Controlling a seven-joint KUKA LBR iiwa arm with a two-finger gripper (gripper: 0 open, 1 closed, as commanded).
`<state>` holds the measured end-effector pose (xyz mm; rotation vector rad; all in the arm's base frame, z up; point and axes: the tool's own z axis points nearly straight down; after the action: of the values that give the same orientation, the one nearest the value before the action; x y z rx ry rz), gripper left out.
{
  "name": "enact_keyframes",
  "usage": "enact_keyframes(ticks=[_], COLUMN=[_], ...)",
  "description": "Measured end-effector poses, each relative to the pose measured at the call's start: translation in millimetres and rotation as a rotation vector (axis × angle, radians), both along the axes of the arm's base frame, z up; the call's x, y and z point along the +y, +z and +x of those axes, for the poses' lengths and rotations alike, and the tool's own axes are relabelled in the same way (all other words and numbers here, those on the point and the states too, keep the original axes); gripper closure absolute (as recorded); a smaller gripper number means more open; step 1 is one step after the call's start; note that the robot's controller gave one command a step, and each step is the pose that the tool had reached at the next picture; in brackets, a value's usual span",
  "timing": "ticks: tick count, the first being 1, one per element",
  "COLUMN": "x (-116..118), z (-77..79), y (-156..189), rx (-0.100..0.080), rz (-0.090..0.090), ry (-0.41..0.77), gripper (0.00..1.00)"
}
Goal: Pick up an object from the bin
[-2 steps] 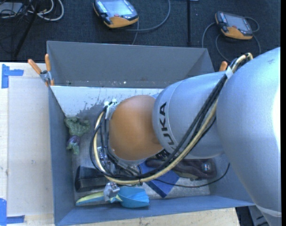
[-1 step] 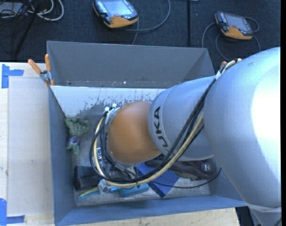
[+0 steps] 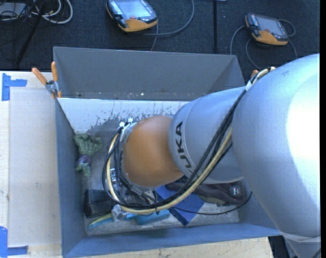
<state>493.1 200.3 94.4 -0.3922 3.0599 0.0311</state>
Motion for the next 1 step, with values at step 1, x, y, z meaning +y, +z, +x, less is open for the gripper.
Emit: enact_keyframes(ticks=[1], x=[0.2], z=[-0.4], y=[1.9], rx=[0.003], rz=[-0.002], ry=[0.0], gripper=[1.0])
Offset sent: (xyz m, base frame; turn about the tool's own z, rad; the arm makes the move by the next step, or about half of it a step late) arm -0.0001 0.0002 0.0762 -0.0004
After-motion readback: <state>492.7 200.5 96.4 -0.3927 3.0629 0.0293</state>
